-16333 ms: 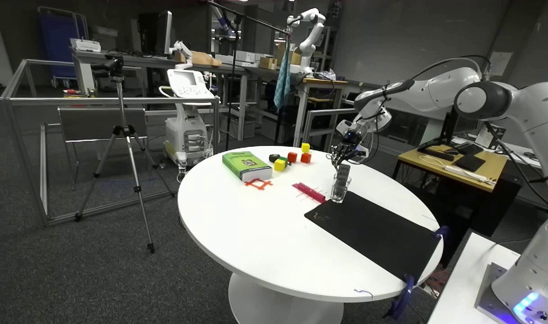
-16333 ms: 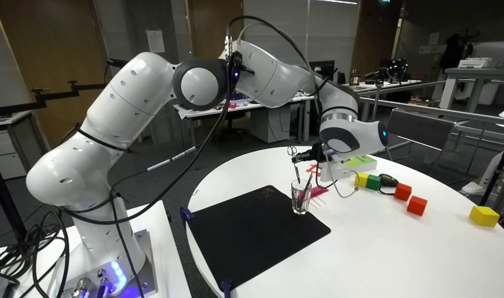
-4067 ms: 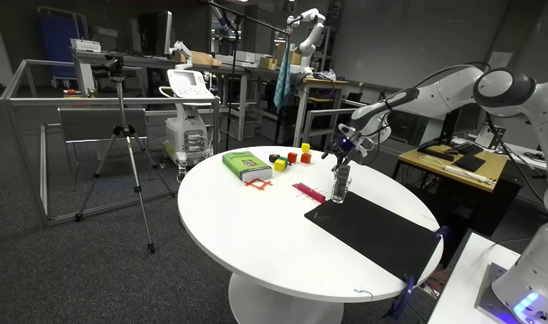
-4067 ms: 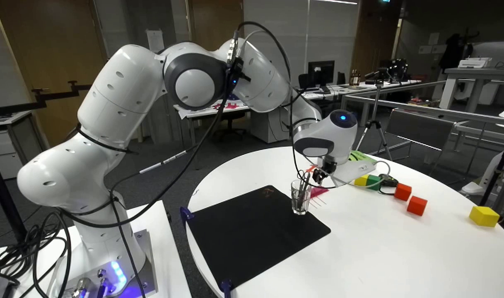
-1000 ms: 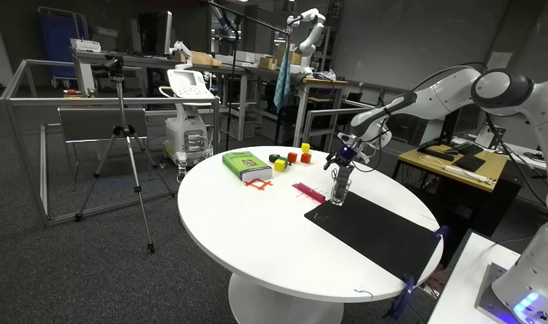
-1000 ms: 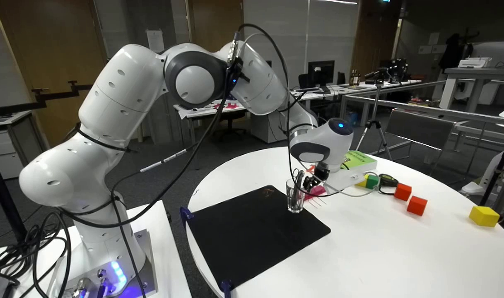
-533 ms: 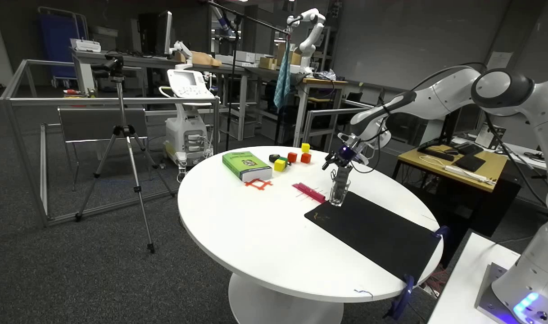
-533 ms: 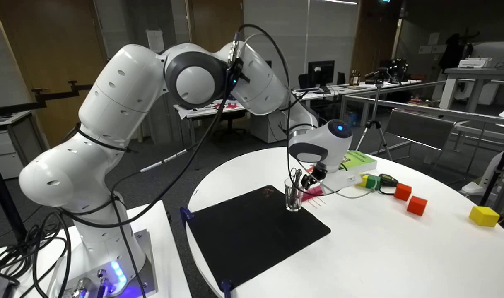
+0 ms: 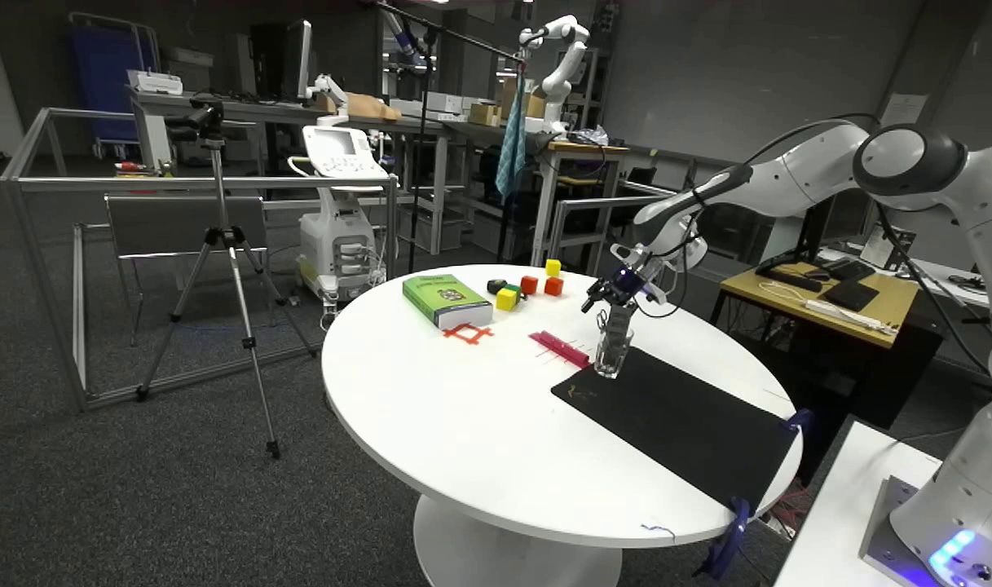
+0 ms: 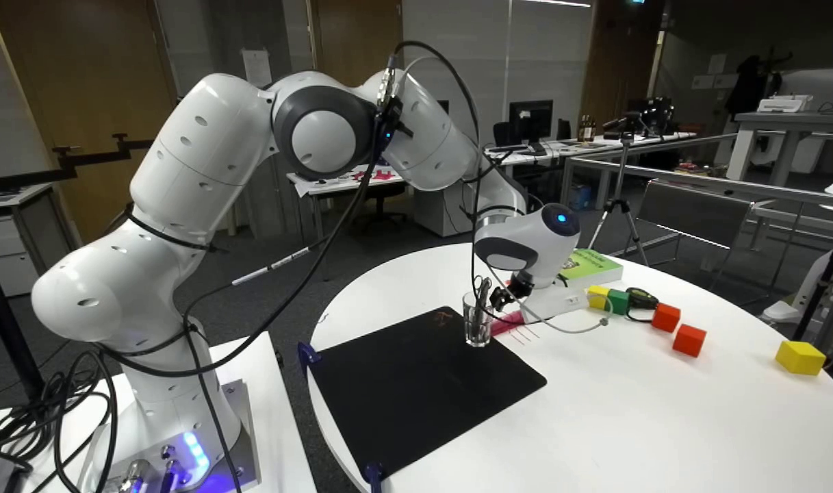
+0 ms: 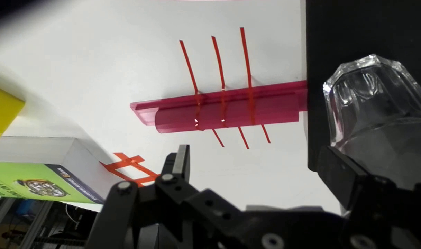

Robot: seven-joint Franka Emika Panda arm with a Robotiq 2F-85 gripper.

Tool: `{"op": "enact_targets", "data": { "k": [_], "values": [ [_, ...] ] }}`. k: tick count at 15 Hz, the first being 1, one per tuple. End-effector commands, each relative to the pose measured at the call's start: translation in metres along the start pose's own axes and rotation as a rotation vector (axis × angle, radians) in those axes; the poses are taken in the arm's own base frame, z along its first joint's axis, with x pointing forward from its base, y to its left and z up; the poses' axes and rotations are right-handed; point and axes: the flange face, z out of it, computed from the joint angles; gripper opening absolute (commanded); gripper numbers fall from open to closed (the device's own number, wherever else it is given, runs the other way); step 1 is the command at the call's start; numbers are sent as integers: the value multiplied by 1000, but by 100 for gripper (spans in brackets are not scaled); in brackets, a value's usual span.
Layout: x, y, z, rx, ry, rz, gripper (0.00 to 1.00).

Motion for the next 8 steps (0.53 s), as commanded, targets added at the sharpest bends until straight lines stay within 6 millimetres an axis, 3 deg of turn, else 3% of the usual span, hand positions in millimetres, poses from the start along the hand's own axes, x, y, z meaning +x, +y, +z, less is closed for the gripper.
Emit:
{"op": "enact_targets", "data": {
  "k": [1,8],
  "values": [
    [5,-9,-1,52,32,9,100],
    [6,-16,4,139,52,6,100]
  ]
}}
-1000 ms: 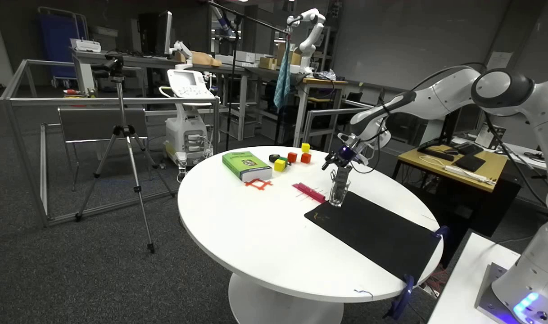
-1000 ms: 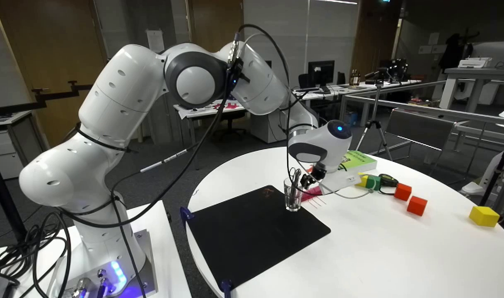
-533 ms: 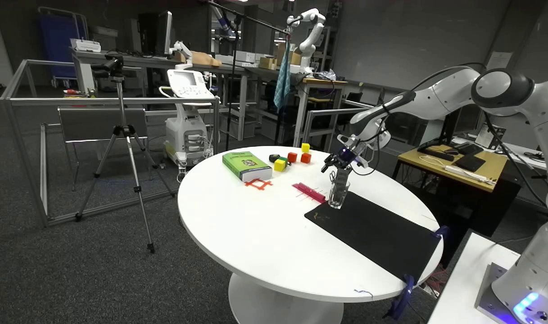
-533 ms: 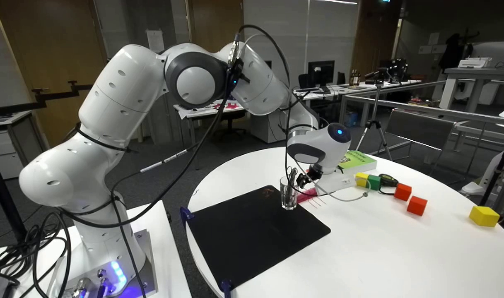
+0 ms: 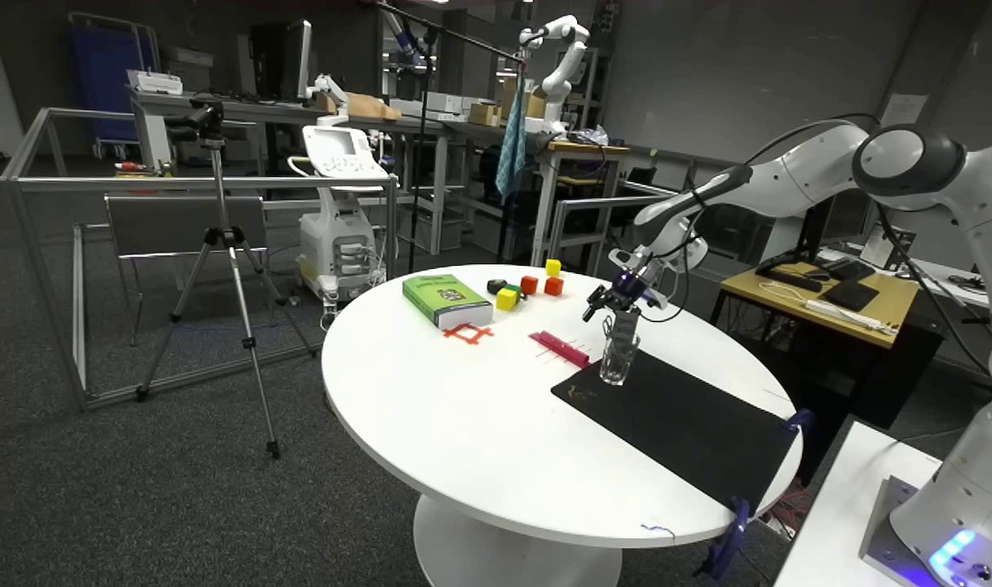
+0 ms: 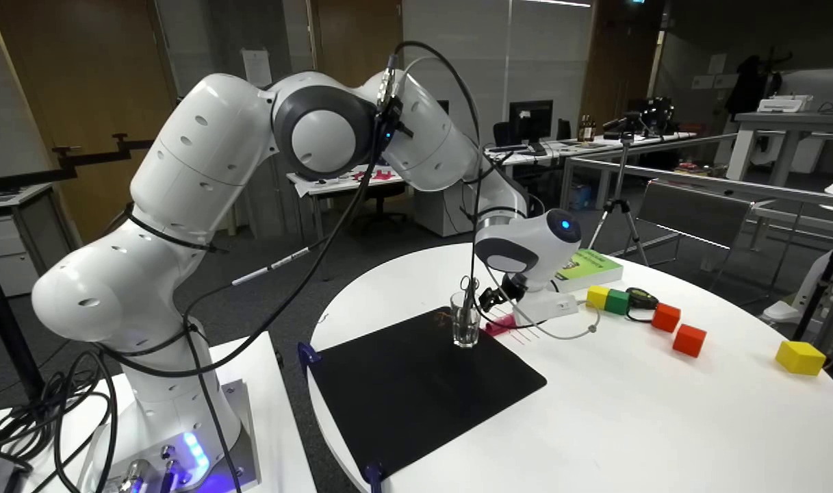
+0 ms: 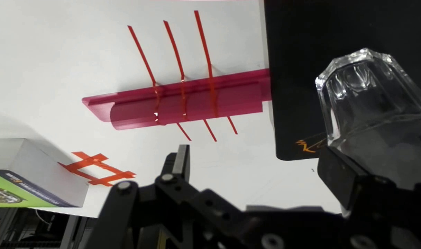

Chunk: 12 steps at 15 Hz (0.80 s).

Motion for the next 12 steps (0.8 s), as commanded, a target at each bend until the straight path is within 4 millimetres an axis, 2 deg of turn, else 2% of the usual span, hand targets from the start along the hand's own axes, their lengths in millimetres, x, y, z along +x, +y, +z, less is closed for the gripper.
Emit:
{"op": "enact_targets", "data": {
  "k": [1,12],
  "values": [
    [5,-5,-4,39,7,1,100],
    [0,-11,0,133,-32,-5,100]
  ]
}}
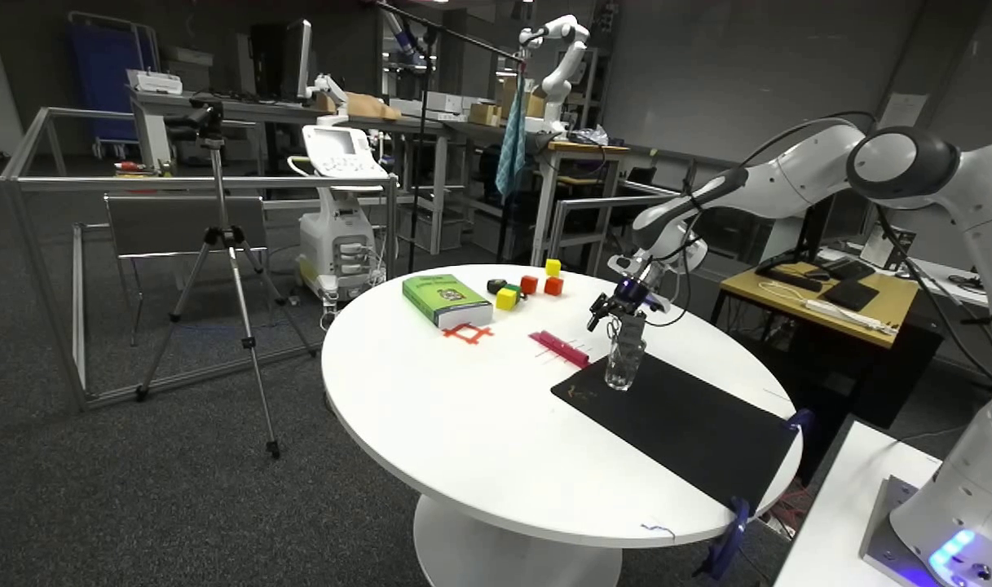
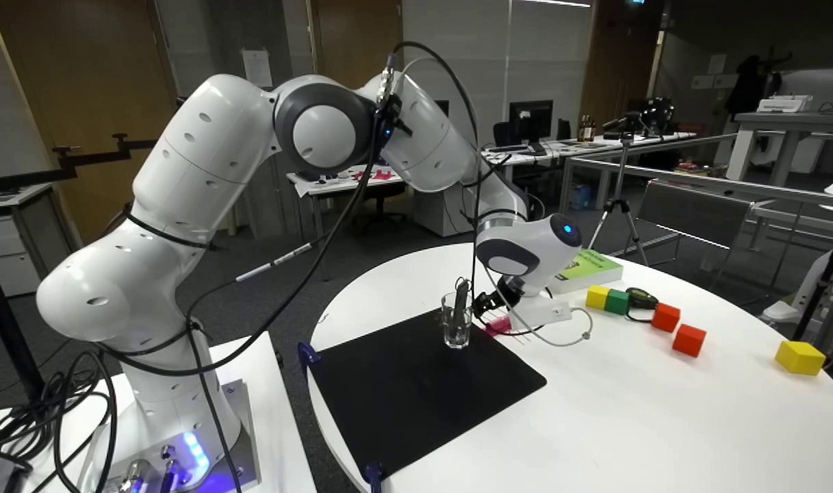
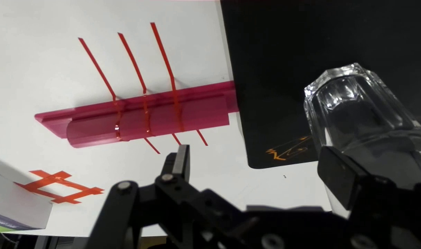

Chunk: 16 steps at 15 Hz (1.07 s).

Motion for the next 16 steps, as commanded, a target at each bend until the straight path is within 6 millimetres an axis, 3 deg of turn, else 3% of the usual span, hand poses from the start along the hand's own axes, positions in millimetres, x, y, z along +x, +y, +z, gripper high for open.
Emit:
{"op": "enact_targets", "data": {
  "k": [1,12,16],
  "values": [
    [5,-2,-9,40,-17,-3,100],
    [12,-2,-14,43,-33,-16,100],
    [24,2,-45,-44,-63,-51,100]
  ]
}}
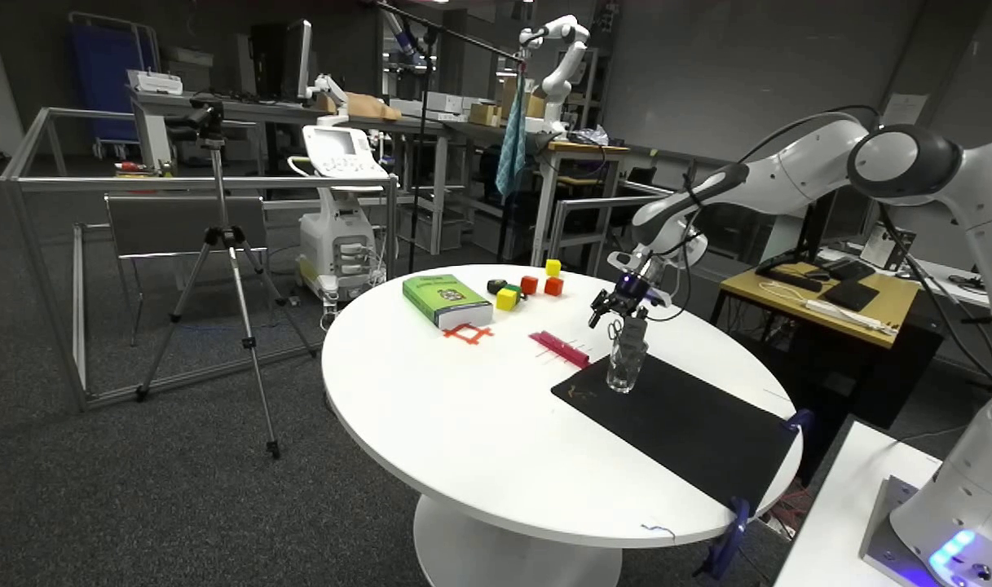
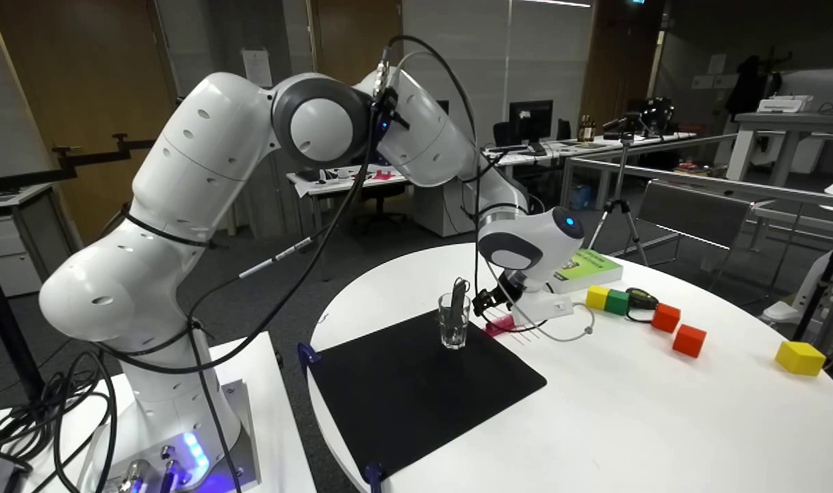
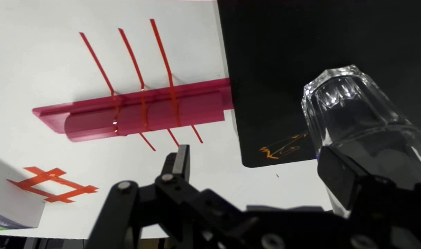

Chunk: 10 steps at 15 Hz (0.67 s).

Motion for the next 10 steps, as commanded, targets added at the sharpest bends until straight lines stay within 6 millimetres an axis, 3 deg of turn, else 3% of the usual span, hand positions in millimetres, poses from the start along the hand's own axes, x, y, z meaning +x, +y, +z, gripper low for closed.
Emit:
{"op": "enact_targets", "data": {
  "k": [1,6,10],
  "values": [
    [22,2,-49,-115,-52,-45,100],
    [56,-3,-133,-318,-169,-61,100],
    [89,-27,-192,-403,-192,79,100]
  ]
}}
